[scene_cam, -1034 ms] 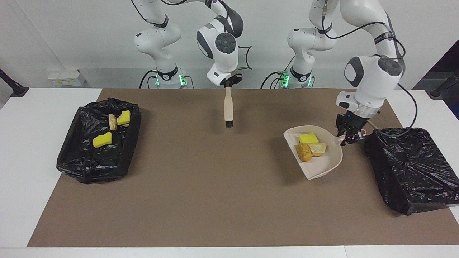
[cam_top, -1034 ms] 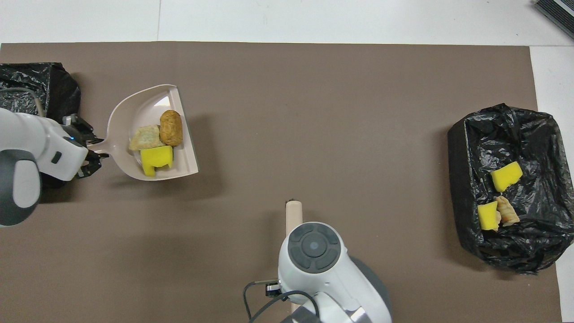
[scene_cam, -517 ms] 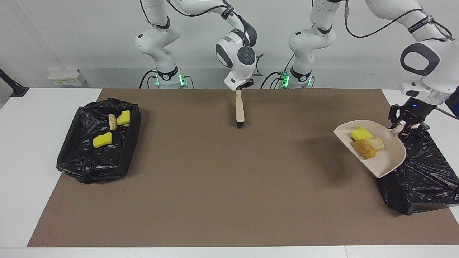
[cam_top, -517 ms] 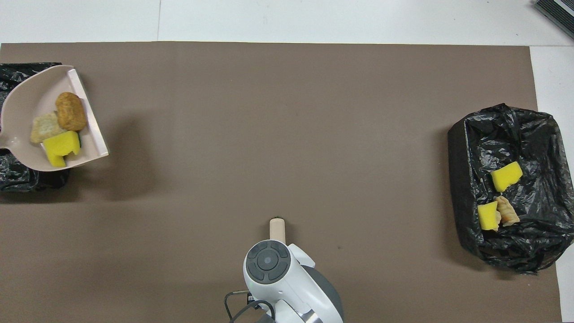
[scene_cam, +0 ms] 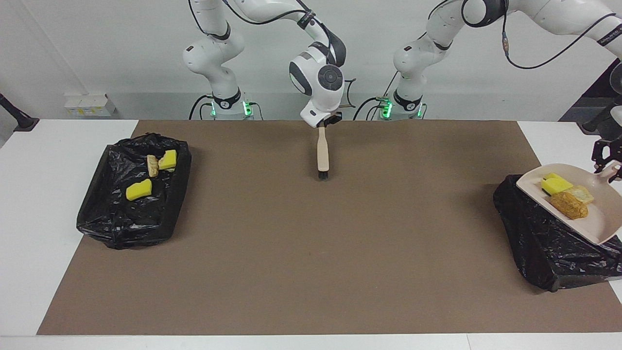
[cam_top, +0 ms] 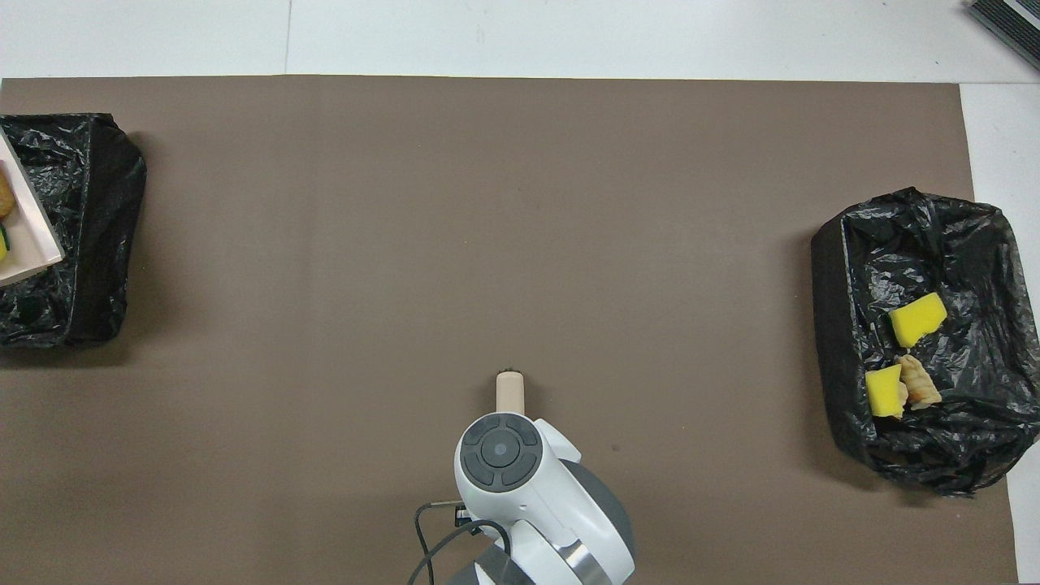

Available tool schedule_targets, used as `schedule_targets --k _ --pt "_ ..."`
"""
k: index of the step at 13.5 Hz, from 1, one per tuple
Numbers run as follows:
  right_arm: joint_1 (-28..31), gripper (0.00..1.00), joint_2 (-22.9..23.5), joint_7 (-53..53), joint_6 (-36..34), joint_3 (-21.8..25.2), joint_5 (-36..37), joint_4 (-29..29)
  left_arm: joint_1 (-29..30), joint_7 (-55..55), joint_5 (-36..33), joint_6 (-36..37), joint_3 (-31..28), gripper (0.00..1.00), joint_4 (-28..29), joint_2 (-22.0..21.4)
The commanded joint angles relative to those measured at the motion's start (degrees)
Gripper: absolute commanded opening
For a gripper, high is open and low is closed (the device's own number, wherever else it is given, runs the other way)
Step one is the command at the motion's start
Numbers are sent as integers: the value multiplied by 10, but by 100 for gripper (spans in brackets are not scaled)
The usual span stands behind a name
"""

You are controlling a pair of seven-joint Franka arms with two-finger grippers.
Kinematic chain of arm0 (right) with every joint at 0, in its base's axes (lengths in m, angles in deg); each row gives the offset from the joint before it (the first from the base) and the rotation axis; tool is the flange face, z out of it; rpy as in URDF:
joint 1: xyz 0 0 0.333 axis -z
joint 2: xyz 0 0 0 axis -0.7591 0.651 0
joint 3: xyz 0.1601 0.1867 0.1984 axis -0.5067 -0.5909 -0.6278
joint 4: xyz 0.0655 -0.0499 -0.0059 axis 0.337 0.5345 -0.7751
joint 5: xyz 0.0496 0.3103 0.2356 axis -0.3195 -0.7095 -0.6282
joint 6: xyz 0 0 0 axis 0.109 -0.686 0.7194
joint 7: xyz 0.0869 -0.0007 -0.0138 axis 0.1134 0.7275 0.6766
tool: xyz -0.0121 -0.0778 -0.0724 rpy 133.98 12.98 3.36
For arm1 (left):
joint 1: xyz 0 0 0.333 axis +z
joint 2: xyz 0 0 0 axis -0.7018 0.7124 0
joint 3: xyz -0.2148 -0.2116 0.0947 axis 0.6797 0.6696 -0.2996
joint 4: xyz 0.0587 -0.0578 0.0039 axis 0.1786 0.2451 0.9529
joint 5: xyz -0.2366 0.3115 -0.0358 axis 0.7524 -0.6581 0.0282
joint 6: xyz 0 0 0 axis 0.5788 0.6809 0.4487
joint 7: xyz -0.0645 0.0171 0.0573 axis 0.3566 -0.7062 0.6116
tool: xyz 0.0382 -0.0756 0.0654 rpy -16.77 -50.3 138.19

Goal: Sweep and dump trash in bin
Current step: 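Tip the dustpan over the bin with the left gripper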

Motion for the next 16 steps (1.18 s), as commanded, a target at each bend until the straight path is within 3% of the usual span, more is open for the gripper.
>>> schedule_targets --k 1,6,10,16 --pt "22 0 18 32 -5 -2 11 -20 17 40 -25 36 10 0 -140 89" --pt "23 0 20 32 3 -3 8 -21 9 173 -133 -30 25 0 -151 102" --pt "23 0 20 32 5 -3 5 -19 -25 163 -287 -90 26 0 -142 100" --pt "22 0 14 33 4 -3 4 -11 -34 158 -374 -115 24 0 -124 92"
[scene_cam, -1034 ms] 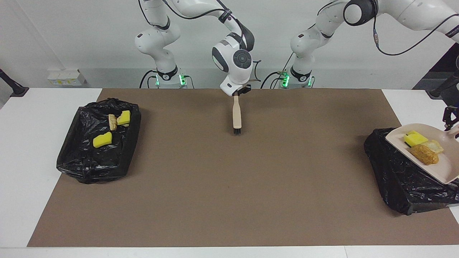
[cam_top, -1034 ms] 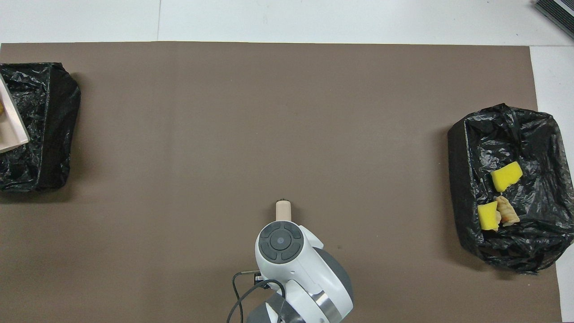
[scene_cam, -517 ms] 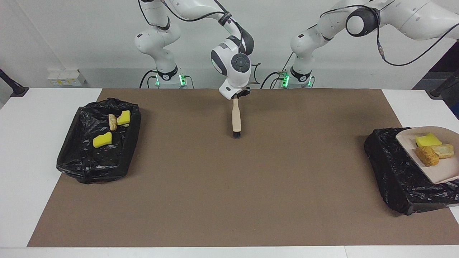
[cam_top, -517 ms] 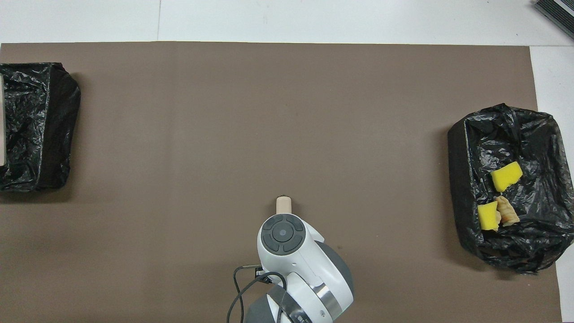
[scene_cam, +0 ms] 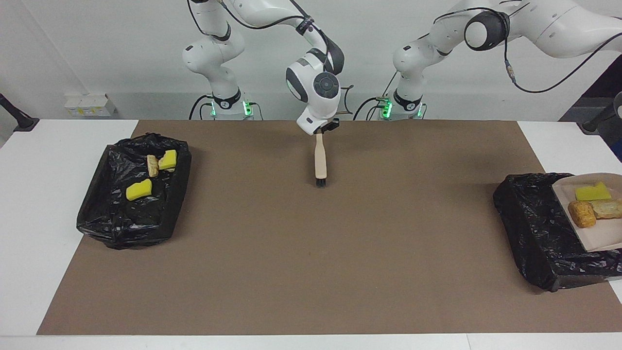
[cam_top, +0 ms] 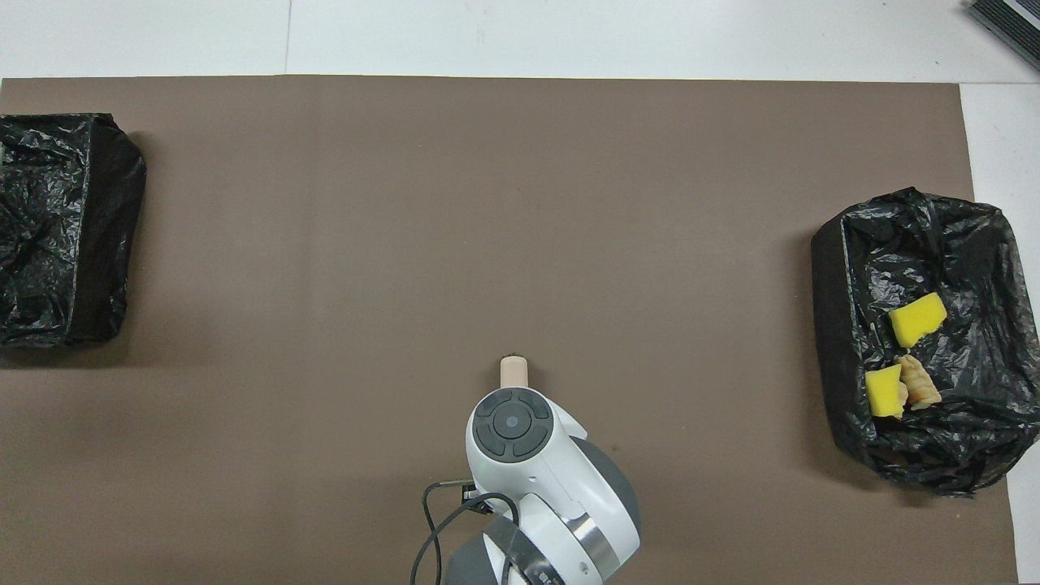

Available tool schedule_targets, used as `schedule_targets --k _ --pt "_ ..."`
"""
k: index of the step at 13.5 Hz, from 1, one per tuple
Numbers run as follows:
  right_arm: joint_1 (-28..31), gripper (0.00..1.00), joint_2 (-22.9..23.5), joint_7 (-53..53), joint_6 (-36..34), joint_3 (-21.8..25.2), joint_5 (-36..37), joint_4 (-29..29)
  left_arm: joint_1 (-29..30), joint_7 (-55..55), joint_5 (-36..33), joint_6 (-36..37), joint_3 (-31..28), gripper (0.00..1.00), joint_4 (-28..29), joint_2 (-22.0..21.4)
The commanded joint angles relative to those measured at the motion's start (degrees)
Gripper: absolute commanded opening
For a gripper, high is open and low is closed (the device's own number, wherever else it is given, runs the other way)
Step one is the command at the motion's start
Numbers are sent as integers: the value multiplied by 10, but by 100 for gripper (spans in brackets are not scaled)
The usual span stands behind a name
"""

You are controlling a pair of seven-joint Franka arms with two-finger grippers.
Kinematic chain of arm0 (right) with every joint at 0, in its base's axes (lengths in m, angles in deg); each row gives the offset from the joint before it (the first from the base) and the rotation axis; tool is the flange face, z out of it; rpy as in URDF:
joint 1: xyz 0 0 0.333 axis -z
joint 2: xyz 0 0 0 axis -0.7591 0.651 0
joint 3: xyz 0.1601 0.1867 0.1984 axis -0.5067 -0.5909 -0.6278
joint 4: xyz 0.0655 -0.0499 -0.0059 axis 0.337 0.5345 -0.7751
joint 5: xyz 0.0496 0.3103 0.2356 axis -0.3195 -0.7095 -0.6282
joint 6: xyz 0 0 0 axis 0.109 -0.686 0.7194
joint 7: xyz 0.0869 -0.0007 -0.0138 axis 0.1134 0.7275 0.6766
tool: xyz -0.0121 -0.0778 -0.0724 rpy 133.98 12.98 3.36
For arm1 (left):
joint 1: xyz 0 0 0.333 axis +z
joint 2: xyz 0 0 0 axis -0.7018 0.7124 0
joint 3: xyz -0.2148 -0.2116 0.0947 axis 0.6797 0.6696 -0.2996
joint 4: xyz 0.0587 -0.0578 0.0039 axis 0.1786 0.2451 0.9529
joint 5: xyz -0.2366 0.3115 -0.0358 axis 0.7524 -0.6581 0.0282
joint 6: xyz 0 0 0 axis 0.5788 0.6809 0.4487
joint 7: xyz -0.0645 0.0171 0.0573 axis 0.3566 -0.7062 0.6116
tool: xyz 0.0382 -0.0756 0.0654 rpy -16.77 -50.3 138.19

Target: Sweep and dump trash in bin

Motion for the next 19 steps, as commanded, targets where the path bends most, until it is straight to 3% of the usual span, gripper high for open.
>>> schedule_targets --k 1,3,6,10,11,13,15,19 --pt "2 0 -1 11 4 -3 2 2 -6 -3 -62 -20 -6 0 3 -7" --pt "2 0 -2 11 4 -3 2 3 -18 -33 -92 -26 -8 0 9 -12" --pt "2 19 -2 11 4 -3 2 5 -26 -84 -165 -26 -7 0 14 -21" --pt "2 34 -2 10 4 -3 2 4 -37 -79 -166 -14 -7 0 32 -62" --pt "1 45 -2 7 4 -3 2 3 -44 -79 -166 -13 -7 0 45 -77" --pt "-2 100 -2 3 4 -2 6 -1 -60 -79 -159 12 -5 0 56 -96" --pt "-2 100 0 2 4 -2 8 -5 -102 -93 -151 71 -4 0 71 -110" --pt "3 100 -21 -1 5 4 9 -19 -158 -164 -100 70 -2 0 162 -153"
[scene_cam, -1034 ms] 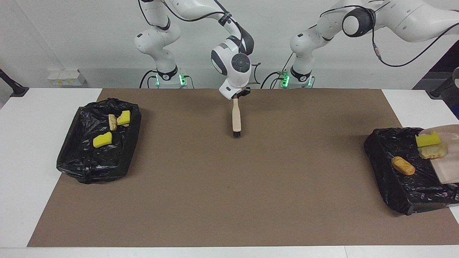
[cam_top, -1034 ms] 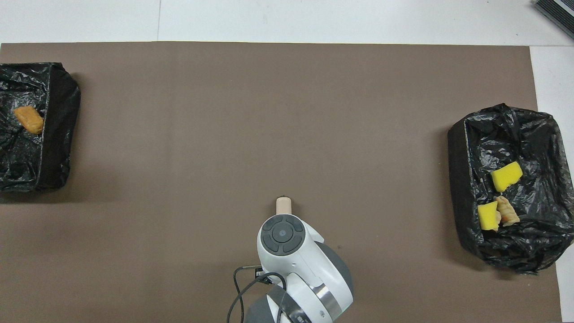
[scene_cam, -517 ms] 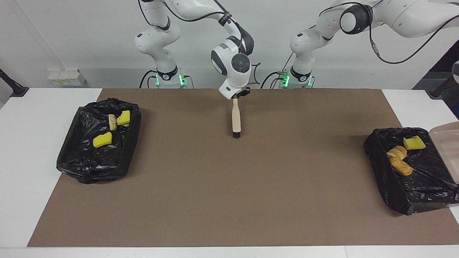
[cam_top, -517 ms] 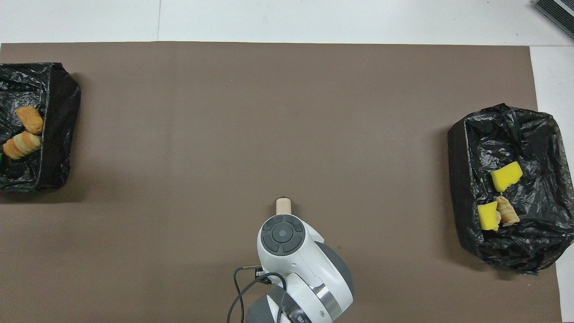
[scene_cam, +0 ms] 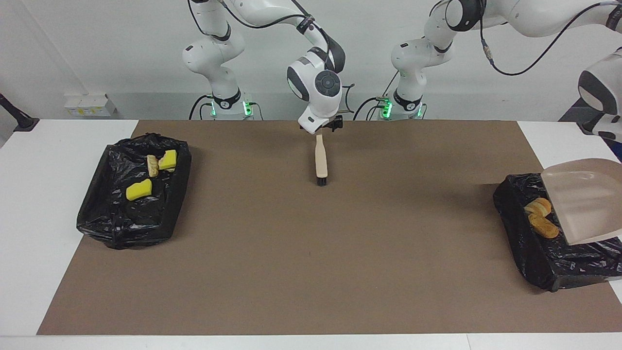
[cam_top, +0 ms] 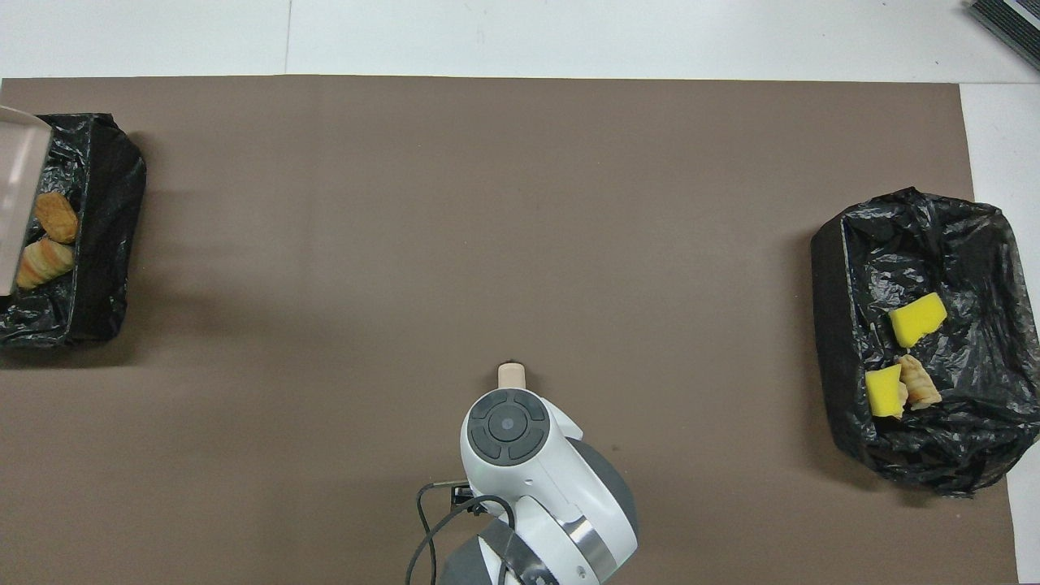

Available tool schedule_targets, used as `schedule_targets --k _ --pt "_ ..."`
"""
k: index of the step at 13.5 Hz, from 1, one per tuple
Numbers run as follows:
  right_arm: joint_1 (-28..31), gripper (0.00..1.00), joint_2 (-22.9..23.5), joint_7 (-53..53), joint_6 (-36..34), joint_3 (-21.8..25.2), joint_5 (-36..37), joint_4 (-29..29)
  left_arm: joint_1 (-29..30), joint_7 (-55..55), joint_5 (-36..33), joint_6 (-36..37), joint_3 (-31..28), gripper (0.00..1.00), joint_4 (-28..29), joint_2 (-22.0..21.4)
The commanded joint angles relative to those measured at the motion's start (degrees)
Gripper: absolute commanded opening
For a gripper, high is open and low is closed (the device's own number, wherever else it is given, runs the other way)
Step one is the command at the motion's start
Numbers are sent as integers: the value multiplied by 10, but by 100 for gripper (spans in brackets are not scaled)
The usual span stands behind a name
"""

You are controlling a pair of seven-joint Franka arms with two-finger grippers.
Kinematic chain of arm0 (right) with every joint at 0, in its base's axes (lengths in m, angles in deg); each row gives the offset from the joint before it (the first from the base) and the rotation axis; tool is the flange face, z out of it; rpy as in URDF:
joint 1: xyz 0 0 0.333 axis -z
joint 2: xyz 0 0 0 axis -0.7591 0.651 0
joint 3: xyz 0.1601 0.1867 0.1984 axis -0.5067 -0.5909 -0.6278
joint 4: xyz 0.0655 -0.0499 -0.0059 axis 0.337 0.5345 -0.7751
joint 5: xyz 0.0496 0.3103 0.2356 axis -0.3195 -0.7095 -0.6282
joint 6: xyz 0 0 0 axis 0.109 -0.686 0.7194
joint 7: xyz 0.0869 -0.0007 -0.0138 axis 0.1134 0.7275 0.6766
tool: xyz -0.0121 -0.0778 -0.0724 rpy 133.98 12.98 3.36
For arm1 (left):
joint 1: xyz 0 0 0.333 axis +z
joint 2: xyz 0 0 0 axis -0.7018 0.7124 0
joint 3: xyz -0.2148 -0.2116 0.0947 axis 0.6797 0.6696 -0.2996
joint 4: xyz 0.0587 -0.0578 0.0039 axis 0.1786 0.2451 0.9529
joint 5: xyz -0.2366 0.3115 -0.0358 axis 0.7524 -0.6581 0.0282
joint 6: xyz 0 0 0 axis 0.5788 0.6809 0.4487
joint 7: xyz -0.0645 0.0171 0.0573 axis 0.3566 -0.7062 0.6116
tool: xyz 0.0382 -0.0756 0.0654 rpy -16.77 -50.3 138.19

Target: Sweep and dump trash in bin

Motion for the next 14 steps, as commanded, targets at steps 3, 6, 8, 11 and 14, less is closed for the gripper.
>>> schedule_targets --k 3,6,8,11,14 --pt "62 100 -51 -1 13 4 60 -8 -64 -96 75 -1 -6 0 105 -47" --pt "132 100 -79 20 8 5 89 -26 -125 -182 112 2 -6 0 147 -55" --pt "163 100 -80 23 6 5 135 -43 -170 -267 145 2 -6 0 180 -55" --pt "230 100 -79 89 10 4 166 -62 -237 -412 162 7 -6 0 216 -64" --pt "314 100 -80 207 8 5 174 -80 -306 -626 218 7 -6 0 248 -72"
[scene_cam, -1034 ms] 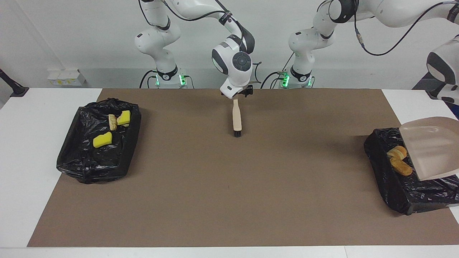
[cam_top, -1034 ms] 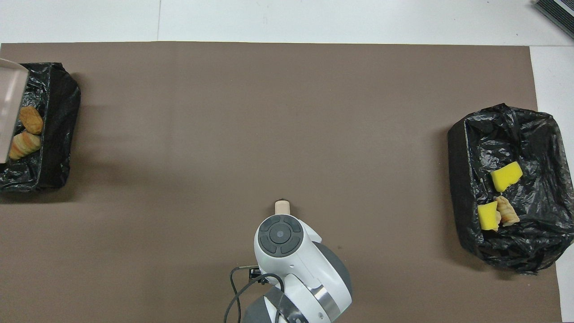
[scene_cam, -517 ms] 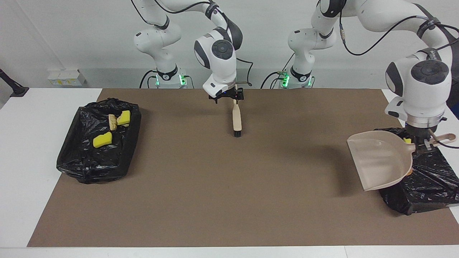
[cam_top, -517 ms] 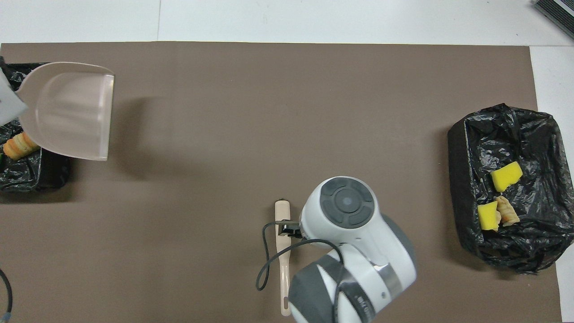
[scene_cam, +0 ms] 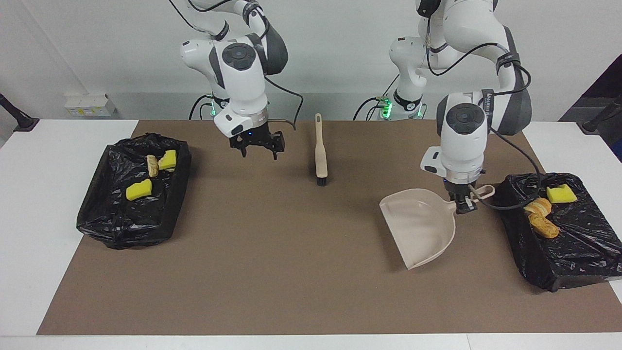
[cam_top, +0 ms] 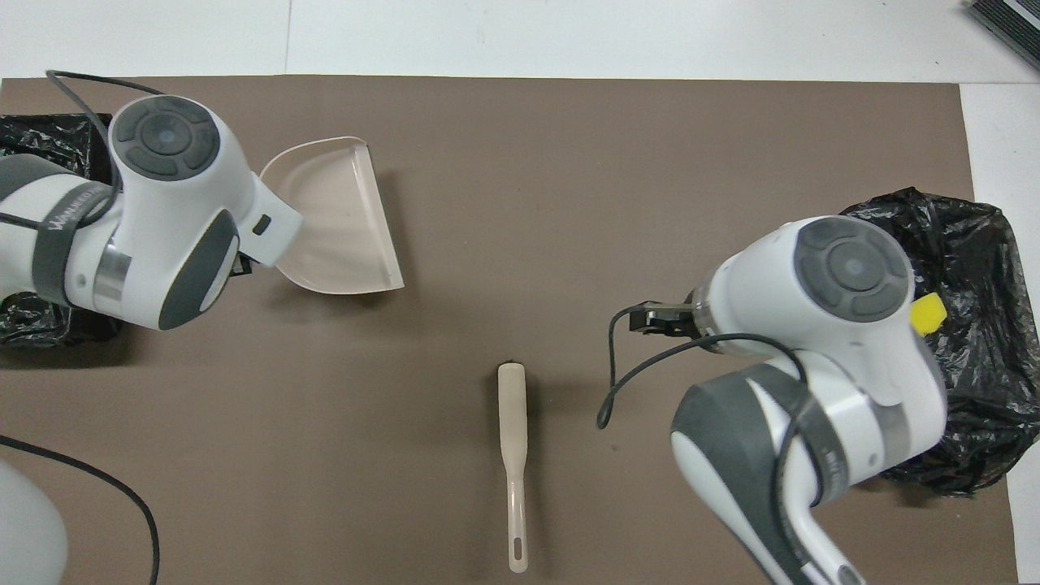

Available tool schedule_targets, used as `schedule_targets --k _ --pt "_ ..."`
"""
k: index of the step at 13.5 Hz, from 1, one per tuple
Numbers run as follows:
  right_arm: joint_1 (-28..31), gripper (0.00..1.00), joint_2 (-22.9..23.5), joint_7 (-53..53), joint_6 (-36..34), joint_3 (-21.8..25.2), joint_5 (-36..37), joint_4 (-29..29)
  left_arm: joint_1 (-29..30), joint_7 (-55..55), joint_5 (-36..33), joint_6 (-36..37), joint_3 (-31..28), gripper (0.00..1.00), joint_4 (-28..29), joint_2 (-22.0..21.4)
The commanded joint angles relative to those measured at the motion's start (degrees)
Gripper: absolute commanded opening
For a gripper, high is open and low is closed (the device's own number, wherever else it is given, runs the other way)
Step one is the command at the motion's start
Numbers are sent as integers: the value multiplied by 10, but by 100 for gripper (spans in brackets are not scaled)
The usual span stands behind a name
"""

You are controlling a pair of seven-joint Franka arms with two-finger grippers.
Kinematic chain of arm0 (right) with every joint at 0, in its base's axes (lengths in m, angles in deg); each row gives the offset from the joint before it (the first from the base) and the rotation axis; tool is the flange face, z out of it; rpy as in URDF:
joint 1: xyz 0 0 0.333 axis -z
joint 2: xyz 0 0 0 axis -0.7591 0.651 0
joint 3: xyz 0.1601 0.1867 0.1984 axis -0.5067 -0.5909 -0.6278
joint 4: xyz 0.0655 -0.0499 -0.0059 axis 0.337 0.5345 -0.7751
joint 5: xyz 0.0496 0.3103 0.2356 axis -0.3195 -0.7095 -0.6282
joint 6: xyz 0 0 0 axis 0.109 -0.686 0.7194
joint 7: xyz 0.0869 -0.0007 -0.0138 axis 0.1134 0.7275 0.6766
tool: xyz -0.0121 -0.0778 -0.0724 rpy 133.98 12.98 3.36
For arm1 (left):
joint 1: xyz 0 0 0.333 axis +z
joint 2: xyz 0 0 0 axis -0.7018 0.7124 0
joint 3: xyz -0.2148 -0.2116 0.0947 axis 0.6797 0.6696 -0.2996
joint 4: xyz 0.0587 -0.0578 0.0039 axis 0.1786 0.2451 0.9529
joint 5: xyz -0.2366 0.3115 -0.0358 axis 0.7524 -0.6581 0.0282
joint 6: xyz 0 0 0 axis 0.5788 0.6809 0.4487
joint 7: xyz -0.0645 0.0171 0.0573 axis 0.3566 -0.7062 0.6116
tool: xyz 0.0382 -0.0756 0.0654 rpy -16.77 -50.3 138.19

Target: Sweep and dump trash in bin

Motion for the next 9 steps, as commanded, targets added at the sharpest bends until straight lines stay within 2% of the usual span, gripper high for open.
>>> schedule_targets --k 1,2,4,9 --pt "64 100 2 90 0 -7 18 -24 -62 -191 27 1 -10 0 48 -33" --pt "79 100 2 99 -3 -7 25 -36 -90 -253 30 0 -10 0 54 -33" --pt "98 100 2 106 -20 -6 43 -67 -123 -389 84 -13 -10 0 54 -23" --pt "150 100 -4 209 -137 -5 46 -187 -173 -635 175 -84 -10 0 47 -3"
